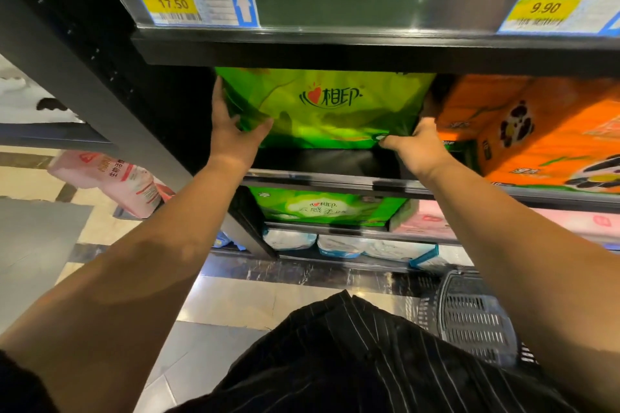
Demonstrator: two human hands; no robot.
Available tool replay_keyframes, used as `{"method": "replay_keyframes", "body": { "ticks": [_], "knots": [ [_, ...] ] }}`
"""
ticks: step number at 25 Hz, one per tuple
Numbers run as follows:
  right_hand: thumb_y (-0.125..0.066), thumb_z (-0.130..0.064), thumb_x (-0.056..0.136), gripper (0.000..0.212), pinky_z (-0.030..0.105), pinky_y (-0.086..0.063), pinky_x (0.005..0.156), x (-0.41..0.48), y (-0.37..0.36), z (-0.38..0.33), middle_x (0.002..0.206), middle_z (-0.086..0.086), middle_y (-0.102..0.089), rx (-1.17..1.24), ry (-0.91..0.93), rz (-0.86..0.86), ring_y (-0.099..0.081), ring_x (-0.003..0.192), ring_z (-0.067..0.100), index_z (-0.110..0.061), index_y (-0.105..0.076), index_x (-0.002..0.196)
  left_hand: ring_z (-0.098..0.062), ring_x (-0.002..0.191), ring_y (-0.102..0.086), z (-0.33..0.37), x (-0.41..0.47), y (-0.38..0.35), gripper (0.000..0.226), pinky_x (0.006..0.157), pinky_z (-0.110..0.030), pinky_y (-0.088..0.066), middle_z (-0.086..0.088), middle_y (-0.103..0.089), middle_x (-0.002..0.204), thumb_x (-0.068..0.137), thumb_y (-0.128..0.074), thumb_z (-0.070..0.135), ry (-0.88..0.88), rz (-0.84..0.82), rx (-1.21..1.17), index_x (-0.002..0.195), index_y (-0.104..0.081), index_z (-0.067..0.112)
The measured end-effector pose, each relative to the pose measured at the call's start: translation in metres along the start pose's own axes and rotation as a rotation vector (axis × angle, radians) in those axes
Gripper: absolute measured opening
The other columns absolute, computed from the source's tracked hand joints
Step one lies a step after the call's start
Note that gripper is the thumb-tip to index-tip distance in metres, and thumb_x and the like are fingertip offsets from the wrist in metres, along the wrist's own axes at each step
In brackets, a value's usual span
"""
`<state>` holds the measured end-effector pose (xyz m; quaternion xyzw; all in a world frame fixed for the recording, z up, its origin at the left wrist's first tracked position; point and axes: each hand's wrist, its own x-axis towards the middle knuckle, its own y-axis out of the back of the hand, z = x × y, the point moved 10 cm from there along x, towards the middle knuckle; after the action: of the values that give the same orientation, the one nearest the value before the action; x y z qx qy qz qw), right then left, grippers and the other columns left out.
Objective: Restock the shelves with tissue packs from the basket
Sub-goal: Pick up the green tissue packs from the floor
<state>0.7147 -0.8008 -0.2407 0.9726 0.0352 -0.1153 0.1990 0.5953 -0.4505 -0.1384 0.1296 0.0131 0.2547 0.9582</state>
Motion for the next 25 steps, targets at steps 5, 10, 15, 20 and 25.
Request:
{"method": "replay_keyframes", "body": {
  "ticks": [5,10,15,20,25],
  "knots": [
    [-0.081,-0.028,0.06,0.062,0.046,-0.054,0.089,-0.05,-0.009,-0.053,0.112,0.018,-0.063,-0.093,-0.076,-0.064,-0.065,0.099,0.031,-0.006,-0.053,0.111,-0.014,0.135,-0.026,0.009,0.002,-0.004,0.092,0.107,-0.003,-0.019,-0.02,-0.011,0.153,0.074,-0.079,0.015,-0.115,0.023,0.295,0.148,-0.026,0.011],
    [-0.064,-0.028,0.087,0.048,0.042,-0.043,0.092,-0.079,-0.01,-0.095,0.122,0.025,-0.049,-0.742,0.233,0.143,-0.046,0.115,0.04,-0.005,-0.048,0.127,-0.031,0.13,-0.037,-0.007,-0.013,-0.042,0.071,0.108,-0.029,-0.032,-0.013,-0.028,0.143,0.077,-0.077,0.024,-0.196,-0.189,0.686,0.138,-0.041,0.018],
    [-0.061,-0.034,0.089,0.069,0.057,-0.034,0.106,-0.061,-0.071,-0.089,0.134,0.024,-0.045,-1.176,0.171,-0.208,-0.039,0.127,0.044,-0.026,-0.028,0.149,-0.036,0.136,-0.027,-0.02,0.004,-0.055,0.089,0.111,-0.051,-0.031,-0.011,-0.017,0.149,0.076,-0.075,0.033,-0.28,-0.431,1.1,0.149,-0.023,0.033],
    [-0.059,-0.036,0.09,0.074,0.067,-0.019,0.11,-0.04,-0.089,-0.075,0.146,0.016,-0.041,-1.275,0.085,-0.331,-0.034,0.135,0.04,-0.041,-0.017,0.151,-0.031,0.145,-0.008,-0.038,0.023,-0.055,0.092,0.112,-0.057,-0.028,0.0,-0.003,0.153,0.08,-0.07,0.041,-0.199,-0.478,1.121,0.151,-0.011,0.035],
    [-0.063,-0.045,0.082,0.095,0.064,-0.023,0.111,-0.003,-0.09,-0.073,0.161,0.015,0.004,-1.219,0.174,-0.356,-0.003,0.147,0.041,-0.062,0.008,0.141,-0.032,0.147,-0.005,-0.034,0.047,-0.062,0.095,0.115,-0.052,-0.026,-0.002,-0.005,0.154,0.082,-0.069,0.043,-0.175,-0.475,1.144,0.152,-0.005,0.034]
  ]
}}
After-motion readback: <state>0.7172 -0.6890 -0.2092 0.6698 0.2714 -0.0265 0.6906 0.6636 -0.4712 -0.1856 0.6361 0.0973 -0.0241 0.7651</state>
